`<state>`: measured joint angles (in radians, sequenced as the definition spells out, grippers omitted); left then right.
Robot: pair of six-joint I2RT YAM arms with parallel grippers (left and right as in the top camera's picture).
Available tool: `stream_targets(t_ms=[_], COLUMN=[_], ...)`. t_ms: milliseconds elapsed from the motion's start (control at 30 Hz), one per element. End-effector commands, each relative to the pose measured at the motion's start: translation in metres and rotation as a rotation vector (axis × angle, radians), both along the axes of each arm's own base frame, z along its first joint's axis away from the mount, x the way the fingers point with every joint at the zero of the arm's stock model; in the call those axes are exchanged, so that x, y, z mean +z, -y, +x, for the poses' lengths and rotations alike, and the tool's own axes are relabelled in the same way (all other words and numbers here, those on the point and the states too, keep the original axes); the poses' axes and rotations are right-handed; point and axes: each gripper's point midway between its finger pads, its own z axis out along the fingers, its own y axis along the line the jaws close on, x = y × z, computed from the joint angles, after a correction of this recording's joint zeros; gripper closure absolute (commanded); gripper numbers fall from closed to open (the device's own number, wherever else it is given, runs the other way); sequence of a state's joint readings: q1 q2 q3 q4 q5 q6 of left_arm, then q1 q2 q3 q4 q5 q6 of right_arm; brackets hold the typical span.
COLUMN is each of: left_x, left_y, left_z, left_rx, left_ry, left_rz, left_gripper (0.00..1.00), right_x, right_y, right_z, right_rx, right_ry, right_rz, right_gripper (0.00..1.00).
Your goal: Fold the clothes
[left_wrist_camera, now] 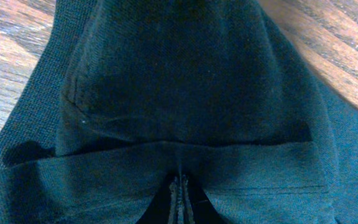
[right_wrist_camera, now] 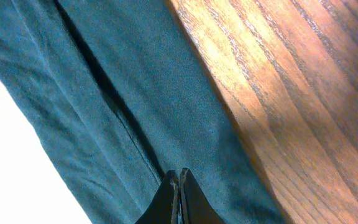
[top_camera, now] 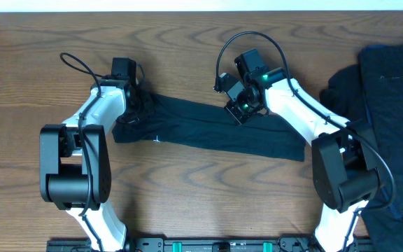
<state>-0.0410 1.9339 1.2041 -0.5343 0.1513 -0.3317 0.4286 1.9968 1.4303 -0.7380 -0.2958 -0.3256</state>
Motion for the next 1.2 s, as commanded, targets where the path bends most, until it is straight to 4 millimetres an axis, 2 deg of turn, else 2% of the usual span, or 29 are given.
stream_targets(t_ms=[0, 167, 400, 567, 900, 1167], left_x=[-0.010, -0.010, -0.010, -0.010, -0.010, -0.010], left_y=[-0.002, -0.002, -0.002, -0.002, -0.002, -0.002], left_z=[-0.004, -0.004, -0.004, -0.004, -0.004, -0.004], left_rx=[-0.017, -0.017, -0.017, -0.017, -0.017, -0.017], left_ry=[-0.022, -0.022, -0.022, -0.022, -0.022, -0.022], left_rz=[0.008, 0.010, 0.010, 0.010, 0.010, 0.010], left_gripper=[0.94, 0.94, 0.94, 0.94, 0.94, 0.94], right_x=[-0.019, -0.035, -0.038, -0.034, -0.031, -0.030], right_y=[-0.002, -0.006, -0.002, -0.008, -0.006, -0.006], right_z=[-0.003, -0.012, -0.021, -0.028, -0.053, -0.068], right_rx=[0.021, 0.035, 0.034, 0.044, 0.053, 0.064], right_ry=[-0.033, -0.093, -0.132, -0.168, -0.281, -0.330], right_rz=[-0.019, -0.009, -0.026, 0.010, 0.015, -0.006], right_gripper=[0.97, 0.97, 0.97, 0.97, 0.96, 0.90])
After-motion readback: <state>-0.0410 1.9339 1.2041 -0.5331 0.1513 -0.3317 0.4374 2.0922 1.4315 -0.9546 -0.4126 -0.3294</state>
